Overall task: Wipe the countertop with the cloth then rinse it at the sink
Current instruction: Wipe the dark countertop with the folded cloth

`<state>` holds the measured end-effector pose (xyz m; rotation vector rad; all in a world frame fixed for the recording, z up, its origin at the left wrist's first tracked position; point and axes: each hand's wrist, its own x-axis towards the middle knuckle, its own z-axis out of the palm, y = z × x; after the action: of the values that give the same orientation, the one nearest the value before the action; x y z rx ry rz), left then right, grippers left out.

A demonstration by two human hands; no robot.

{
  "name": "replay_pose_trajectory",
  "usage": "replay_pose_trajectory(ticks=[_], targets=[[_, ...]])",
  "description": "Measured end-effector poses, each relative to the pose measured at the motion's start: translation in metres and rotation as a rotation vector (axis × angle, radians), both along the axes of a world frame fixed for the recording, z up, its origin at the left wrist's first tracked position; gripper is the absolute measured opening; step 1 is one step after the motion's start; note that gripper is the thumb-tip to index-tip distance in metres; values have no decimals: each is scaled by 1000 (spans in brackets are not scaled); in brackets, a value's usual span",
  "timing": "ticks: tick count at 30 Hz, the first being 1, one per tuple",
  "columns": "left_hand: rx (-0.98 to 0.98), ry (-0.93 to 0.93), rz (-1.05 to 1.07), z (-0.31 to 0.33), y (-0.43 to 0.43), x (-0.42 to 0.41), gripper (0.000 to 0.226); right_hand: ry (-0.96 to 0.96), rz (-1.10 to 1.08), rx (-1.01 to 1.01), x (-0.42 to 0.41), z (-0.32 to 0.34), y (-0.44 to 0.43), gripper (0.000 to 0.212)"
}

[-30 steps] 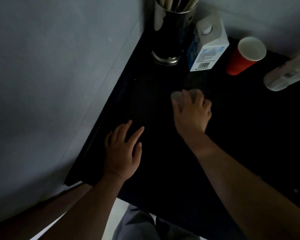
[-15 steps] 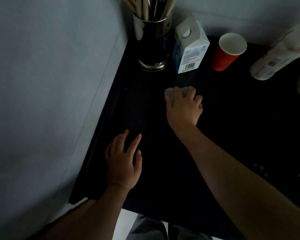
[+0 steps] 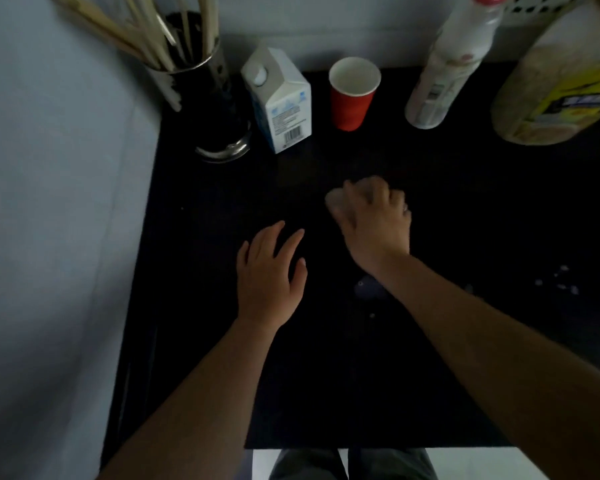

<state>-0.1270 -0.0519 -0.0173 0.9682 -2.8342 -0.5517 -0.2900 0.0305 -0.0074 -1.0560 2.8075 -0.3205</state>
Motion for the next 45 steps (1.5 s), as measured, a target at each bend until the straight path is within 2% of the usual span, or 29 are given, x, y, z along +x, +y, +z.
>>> replay_pose_trajectory(ticks=[2, 4, 8, 10, 13, 16, 18, 20, 22, 24, 27, 29, 30, 33, 36, 39, 42, 45], targets=[[-26, -5, 3, -7, 2, 1, 45, 38, 166, 5, 22, -4, 38, 53], [-22, 31, -13, -9, 0, 2, 43, 34, 198, 19, 18, -5, 75, 53], [-11, 60, 6, -8, 0, 0, 42, 18, -81, 4, -50, -3, 47, 52], [-3, 77, -2, -8, 1, 0, 41, -7, -106, -10, -64, -2, 3, 50], [1, 85, -1, -6, -1, -2, 43, -59, 69, -33, -43, -2, -34, 49], [-6, 62, 13, -6, 1, -2, 44, -34, 328, -58, -4, -6, 8, 51], [-12, 63, 18, -6, 1, -2, 43, -36, 400, -43, -3, -5, 50, 52], [-5, 70, 27, -8, 0, -3, 43, -37, 311, -43, -33, -8, 61, 50], [-1, 78, 33, -10, 0, -2, 43, -46, 118, -41, -64, -8, 35, 49], [1, 82, 32, -9, 0, -2, 43, -64, 20, -21, -73, -5, -3, 49], [-4, 72, 19, -6, 0, -3, 43, -65, 201, -22, -49, -2, -20, 49], [-8, 67, 10, -7, -2, -3, 43, -58, 323, -8, -36, -5, 11, 50], [-11, 68, 7, -8, -2, -3, 43, -50, 304, -4, -34, -7, 34, 51], [-10, 76, 7, -9, -3, -1, 44, -18, -32, 13, -25, -7, 88, 51], [7, 72, -9, -7, -2, 0, 44, -72, -290, 31, -12, -2, 71, 48], [52, 86, -27, -4, -4, 2, 44, -107, -164, -7, 13, 1, 52, 49], [56, 76, -113, -3, 5, 12, 48, -34, -31, -23, 54, -3, 93, 49], [23, 79, -257, -7, 22, 33, 47, -34, -141, -33, 66, -6, 136, 48]])
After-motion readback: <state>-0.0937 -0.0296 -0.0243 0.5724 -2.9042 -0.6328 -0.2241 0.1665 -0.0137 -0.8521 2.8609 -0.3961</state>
